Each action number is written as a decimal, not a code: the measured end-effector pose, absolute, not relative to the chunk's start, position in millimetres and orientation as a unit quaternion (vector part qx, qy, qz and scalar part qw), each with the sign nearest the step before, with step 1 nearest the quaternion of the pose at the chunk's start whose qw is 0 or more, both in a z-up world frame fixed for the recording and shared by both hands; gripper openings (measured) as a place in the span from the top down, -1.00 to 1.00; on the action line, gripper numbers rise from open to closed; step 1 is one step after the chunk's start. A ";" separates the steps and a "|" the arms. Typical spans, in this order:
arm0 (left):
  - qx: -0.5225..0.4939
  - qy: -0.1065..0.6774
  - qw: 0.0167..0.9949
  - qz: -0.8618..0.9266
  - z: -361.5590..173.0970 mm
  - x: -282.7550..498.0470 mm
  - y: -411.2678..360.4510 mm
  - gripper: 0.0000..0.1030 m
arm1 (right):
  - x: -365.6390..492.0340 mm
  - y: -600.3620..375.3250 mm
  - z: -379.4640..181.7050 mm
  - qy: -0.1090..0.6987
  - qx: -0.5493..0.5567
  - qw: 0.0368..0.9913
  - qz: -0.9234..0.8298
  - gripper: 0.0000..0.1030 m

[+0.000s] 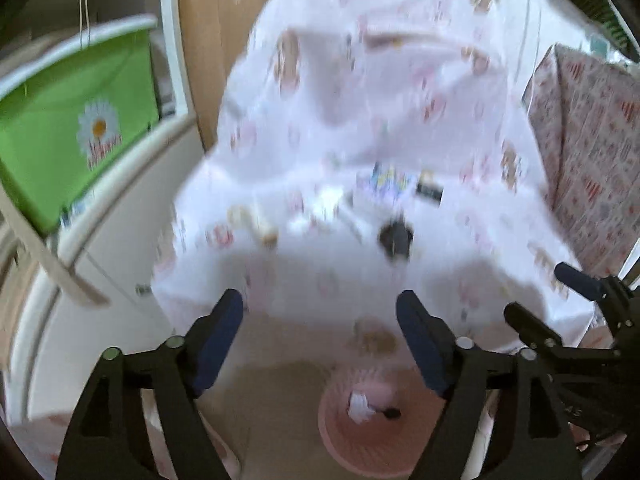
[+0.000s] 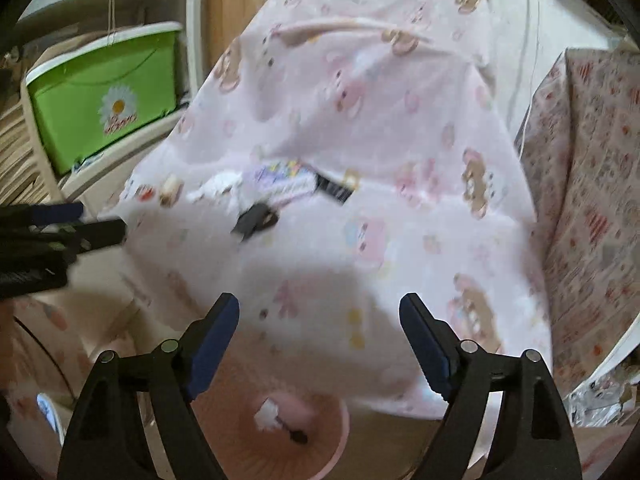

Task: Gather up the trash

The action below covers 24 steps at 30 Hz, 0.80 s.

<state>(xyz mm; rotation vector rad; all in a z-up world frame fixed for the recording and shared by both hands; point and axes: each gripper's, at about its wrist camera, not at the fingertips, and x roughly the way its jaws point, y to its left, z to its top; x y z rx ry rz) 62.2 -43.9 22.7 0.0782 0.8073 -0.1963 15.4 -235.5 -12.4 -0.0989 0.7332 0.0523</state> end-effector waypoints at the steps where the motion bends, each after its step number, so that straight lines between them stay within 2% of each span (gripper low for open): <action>1: 0.040 0.383 0.918 -0.097 30.9 65.4 -42.7 -0.62 | 21.4 -235.2 -8.6 0.360 -0.049 0.931 0.022 -0.63; 3: 0.046 0.364 0.926 -0.092 43.2 74.2 -39.1 -0.78 | 25.5 -236.2 9.6 0.345 -0.042 0.937 0.028 -0.63; 5: 0.050 0.348 0.933 -0.075 50.5 81.4 -34.2 -0.85 | 28.3 -237.9 27.3 0.318 -0.037 0.947 0.026 -0.63; 8: 0.032 0.327 0.942 -0.075 51.6 83.7 -23.9 -0.87 | 39.9 -238.8 47.2 0.294 -0.032 0.955 0.024 -0.63; 12: 0.017 0.302 0.951 -0.059 38.0 77.1 -15.8 -0.92 | 48.6 -243.3 42.1 0.291 -0.012 0.956 0.017 -0.59; 17: 0.012 0.325 0.944 -0.061 19.7 83.7 -10.6 -0.88 | 55.1 -243.3 4.0 0.346 -0.016 0.938 0.021 -0.07; 20: 0.000 0.338 0.939 -0.060 12.8 88.1 -7.1 -0.87 | 61.8 -238.4 -10.8 0.375 -0.020 0.926 0.027 0.13; 24: 0.020 0.352 0.934 -0.059 1.0 88.3 -13.2 -0.87 | 69.6 -232.5 -15.6 0.377 -0.016 0.925 0.038 0.16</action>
